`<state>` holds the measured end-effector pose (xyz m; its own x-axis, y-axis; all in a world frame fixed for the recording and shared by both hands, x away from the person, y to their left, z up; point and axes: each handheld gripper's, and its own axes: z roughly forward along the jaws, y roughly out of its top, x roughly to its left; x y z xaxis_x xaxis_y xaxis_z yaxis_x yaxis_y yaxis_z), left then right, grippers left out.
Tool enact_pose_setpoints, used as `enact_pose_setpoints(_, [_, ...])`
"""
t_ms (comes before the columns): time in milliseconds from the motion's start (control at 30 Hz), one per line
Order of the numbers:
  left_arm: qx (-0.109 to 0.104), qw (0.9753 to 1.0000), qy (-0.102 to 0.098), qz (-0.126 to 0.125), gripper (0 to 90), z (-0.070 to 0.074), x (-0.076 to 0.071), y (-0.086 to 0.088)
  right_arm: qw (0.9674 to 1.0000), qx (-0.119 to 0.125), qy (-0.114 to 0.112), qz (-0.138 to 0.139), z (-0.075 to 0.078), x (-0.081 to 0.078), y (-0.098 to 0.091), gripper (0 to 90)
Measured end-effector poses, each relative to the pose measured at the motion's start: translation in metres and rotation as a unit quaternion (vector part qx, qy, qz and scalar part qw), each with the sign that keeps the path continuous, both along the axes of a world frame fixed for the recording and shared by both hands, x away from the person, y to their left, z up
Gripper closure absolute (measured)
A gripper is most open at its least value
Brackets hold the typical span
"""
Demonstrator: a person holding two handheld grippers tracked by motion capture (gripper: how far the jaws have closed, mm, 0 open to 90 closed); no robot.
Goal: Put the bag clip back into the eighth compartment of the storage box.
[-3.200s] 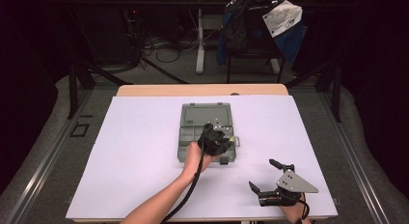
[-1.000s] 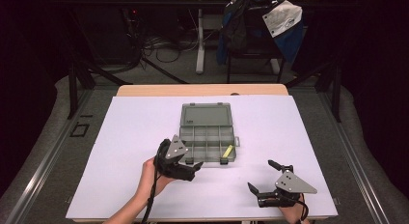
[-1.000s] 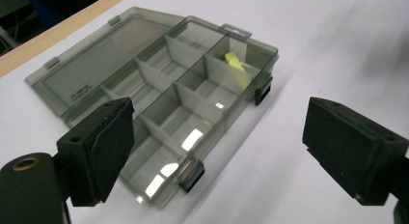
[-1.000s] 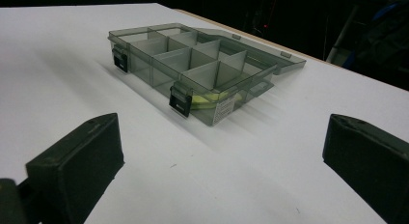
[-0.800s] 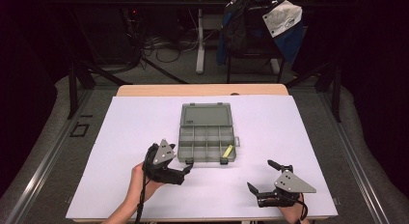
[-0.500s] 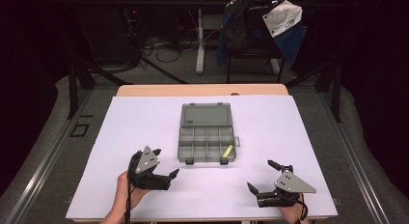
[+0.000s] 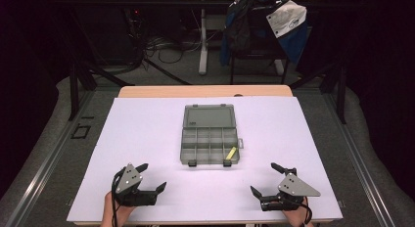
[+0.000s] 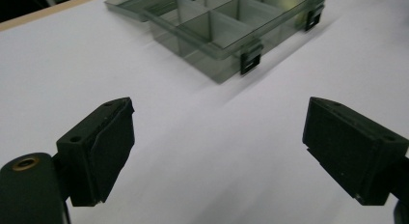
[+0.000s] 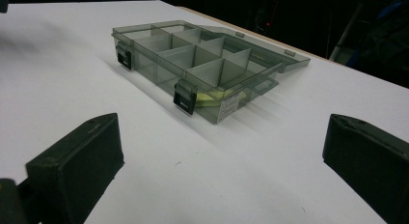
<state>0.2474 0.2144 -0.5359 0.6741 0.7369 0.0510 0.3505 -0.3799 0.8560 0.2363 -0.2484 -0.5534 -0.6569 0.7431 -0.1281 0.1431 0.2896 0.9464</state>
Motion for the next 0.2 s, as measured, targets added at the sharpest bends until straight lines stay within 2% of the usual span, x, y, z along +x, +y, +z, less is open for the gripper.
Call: enact_pose_setpoints(200, [-0.024,0.9997,0.004,0.007,11.2,-0.005,-0.006,0.016,1.0000,0.001,-0.004,0.002,0.000,0.001,0.002,0.0])
